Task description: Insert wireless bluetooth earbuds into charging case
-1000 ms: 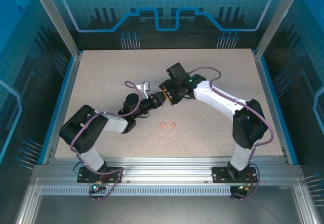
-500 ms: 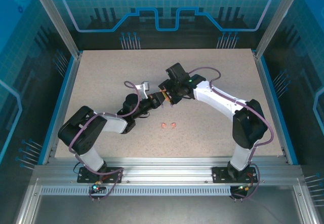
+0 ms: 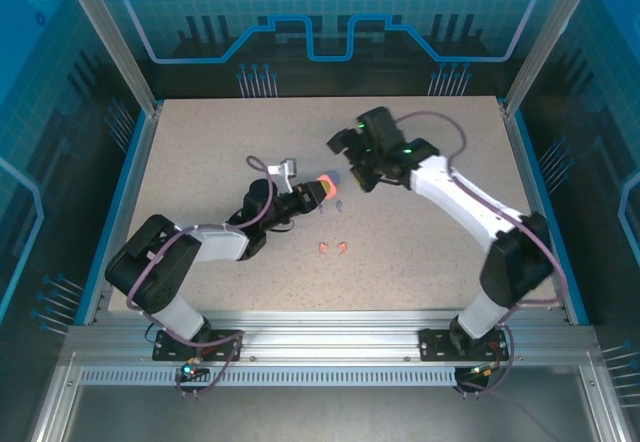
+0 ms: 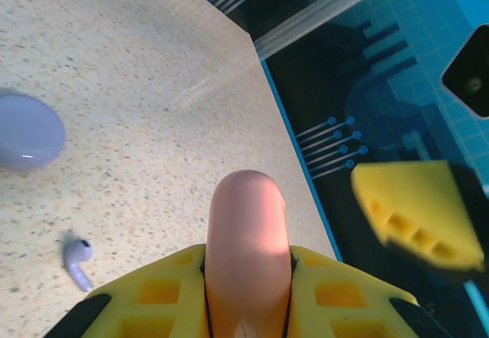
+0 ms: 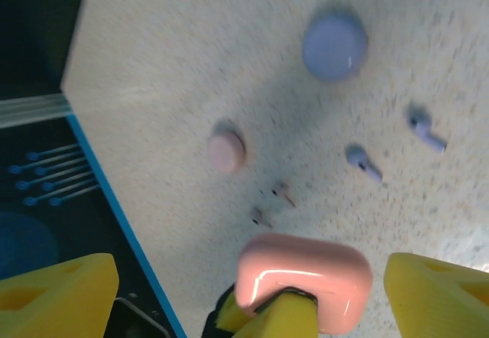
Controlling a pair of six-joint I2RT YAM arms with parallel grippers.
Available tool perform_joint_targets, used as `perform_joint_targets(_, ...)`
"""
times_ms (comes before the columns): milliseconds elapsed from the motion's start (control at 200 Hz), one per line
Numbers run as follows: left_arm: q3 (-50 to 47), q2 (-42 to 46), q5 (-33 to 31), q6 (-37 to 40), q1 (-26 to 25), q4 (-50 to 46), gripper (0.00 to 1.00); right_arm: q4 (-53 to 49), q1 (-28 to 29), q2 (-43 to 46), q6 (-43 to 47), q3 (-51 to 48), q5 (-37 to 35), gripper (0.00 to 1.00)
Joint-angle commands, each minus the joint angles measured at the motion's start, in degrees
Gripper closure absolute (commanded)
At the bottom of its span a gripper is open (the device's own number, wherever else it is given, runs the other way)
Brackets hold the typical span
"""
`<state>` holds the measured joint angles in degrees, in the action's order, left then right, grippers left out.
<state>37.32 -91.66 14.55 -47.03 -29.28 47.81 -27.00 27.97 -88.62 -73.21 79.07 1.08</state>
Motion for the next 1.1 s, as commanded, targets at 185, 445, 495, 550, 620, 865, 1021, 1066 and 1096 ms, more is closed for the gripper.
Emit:
perform_joint_targets(185, 10.96, 3.55, 18.84, 11.13, 3.35, -16.87, 1.0, 18.23, -7.8, 15.83, 36.8, -20.82, 11.22, 0.09)
perform_joint_targets(445, 17.38, 3.57, 26.99, 15.29, 4.62, -23.96, 1.0, 31.46, -7.32, 20.15, 41.2, -33.97, 22.09, 0.1)
perform_joint_targets(495, 18.23, 3.48, 27.67, 15.89, 4.67, -25.29, 1.0, 32.91, -7.07, 20.15, 41.18, -34.67, 23.32, 0.1)
perform_joint_targets(550, 18.78, 3.42, 28.35, 16.28, 4.59, -26.21, 1.0, 32.81, -6.5, 19.61, 41.62, -34.4, 24.12, 0.1)
perform_joint_targets(620, 19.32, 3.39, 29.03, 16.46, 4.58, -26.71, 1.0, 32.04, -5.61, 18.94, 42.7, -33.48, 24.31, 0.11)
perform_joint_targets(865, 19.99, 3.3, 29.57, 16.46, 4.65, -26.98, 1.0, 31.76, -4.94, 17.88, 42.89, -31.88, 23.57, 0.12)
perform_joint_targets(1021, 20.16, 3.33, 29.88, 16.31, 4.65, -26.69, 1.0, 32.44, -4.87, 16.5, 42.15, -31.13, 23.7, 0.12)
perform_joint_targets(1066, 20.24, 3.32, 29.92, 16.25, 4.61, -26.56, 1.0, 32.54, -4.86, 16.06, 42.08, -30.84, 23.73, 0.13)
perform_joint_targets(1096, 20.27, 3.24, 29.92, 16.13, 4.66, -26.43, 1.0, 32.71, -4.9, 15.73, 42.01, -30.65, 23.7, 0.13)
